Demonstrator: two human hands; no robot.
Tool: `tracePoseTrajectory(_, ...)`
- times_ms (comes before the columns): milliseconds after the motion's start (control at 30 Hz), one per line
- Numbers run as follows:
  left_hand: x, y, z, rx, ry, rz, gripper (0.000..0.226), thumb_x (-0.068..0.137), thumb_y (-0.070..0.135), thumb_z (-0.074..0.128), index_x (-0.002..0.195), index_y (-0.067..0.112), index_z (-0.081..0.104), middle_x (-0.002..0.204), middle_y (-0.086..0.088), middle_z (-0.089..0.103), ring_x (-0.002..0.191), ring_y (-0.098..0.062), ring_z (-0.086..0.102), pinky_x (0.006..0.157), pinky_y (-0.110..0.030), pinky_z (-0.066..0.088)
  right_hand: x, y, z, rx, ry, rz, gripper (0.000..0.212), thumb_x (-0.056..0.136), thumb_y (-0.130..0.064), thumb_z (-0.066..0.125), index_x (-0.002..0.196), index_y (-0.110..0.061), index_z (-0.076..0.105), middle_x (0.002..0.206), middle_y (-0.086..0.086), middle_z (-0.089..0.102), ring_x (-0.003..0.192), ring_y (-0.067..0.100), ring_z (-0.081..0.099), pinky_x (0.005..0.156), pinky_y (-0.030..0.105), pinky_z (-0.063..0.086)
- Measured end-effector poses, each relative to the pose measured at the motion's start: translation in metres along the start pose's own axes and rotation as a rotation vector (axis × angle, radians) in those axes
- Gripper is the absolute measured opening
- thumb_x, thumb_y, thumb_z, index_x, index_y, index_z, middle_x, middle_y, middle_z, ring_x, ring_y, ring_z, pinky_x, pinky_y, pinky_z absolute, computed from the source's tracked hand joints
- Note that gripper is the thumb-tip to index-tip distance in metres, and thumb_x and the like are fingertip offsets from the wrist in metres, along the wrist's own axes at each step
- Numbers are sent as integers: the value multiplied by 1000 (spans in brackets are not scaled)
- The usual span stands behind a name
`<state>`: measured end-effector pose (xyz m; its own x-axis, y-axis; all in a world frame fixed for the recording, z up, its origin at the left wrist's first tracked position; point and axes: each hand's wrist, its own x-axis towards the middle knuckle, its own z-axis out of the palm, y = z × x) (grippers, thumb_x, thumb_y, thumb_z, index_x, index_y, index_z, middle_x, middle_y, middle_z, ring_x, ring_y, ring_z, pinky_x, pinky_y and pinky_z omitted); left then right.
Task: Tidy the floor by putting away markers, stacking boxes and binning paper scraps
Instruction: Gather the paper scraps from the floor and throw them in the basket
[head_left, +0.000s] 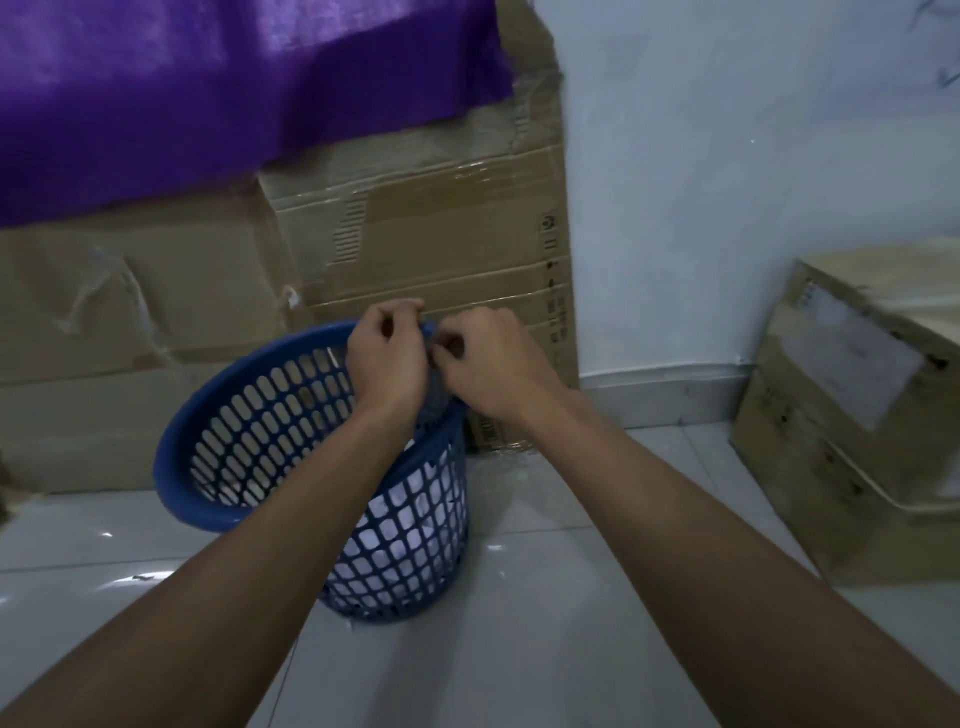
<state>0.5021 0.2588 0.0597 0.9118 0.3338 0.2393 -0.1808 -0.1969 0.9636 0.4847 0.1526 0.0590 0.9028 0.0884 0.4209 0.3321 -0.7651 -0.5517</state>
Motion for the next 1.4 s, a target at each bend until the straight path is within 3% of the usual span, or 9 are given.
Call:
tracePoseTrajectory(67, -9, 4, 18, -22, -46, 16, 21, 98, 25, 49, 90, 29, 68, 92, 15, 66, 89, 0, 59, 81, -23, 47, -7, 16, -11, 19, 138, 59, 18, 87, -28, 60, 78, -18, 72, 75, 1, 71, 73, 22, 66, 64, 38, 56)
tracePoseTrajectory(233, -51, 14, 73, -39, -180, 63, 21, 97, 22, 50, 88, 29, 68, 88, 16, 66, 81, 4, 57, 68, -11, 41, -40, 63, -51, 0, 364, 220, 17, 87, -32, 61, 82, -21, 73, 78, -4, 74, 79, 22, 69, 70, 36, 56)
tracePoseTrajectory(333, -85, 15, 108, -60, -273, 60, 19, 96, 19, 51, 90, 25, 68, 83, 17, 65, 76, 8, 56, 64, -6, 39, -71, 90, -78, -17, 421, 287, 18, 87, -33, 60, 82, -21, 73, 76, -6, 73, 78, 18, 69, 71, 36, 56)
tracePoseTrajectory(567, -180, 14, 176, -115, -530, 49, 19, 95, 20, 53, 90, 23, 71, 86, 13, 69, 84, -2, 62, 75, -23, 48, -161, 138, -148, -160, 521, 462, 16, 91, -29, 61, 83, -20, 72, 76, -6, 72, 73, 14, 67, 63, 31, 54)
tracePoseTrajectory(733, -257, 20, 208, -133, -758, 93, 15, 96, 26, 56, 89, 24, 69, 86, 11, 69, 80, -2, 62, 65, -13, 45, -241, 158, -191, -256, 582, 584, 15, 90, -28, 65, 86, -16, 74, 76, -4, 73, 70, 13, 67, 65, 30, 55)
tracePoseTrajectory(833, -300, 23, 217, -159, -910, 102, 9, 93, 28, 63, 86, 26, 68, 85, 9, 69, 81, -4, 64, 70, -18, 48, -295, 158, -209, -246, 650, 653, 11, 89, -28, 69, 87, -18, 73, 68, -7, 68, 61, 5, 61, 56, 15, 43)
tracePoseTrajectory(1033, -385, 11, 207, -92, -1241, 178, 11, 96, 30, 59, 93, 27, 69, 93, 13, 70, 91, 0, 62, 77, -20, 47, -415, 151, -218, -287, 747, 886, 20, 91, -39, 64, 80, -23, 72, 59, -8, 63, 57, 6, 60, 58, 28, 51)
tracePoseTrajectory(1200, -446, -20, 190, -46, -1470, 341, 13, 96, 24, 58, 93, 26, 71, 93, 16, 70, 90, 2, 62, 80, -29, 54, -504, 138, -202, -290, 835, 1071, 23, 92, -39, 62, 77, -23, 69, 58, -7, 64, 58, 8, 62, 61, 33, 54)
tracePoseTrajectory(1400, -523, -43, 171, -26, -1741, 462, 14, 97, 20, 57, 98, 24, 70, 97, 15, 69, 91, 6, 60, 76, -15, 48, -595, 109, -188, -374, 826, 1301, 22, 93, -39, 60, 85, -22, 72, 67, -7, 68, 62, 10, 63, 62, 33, 54)
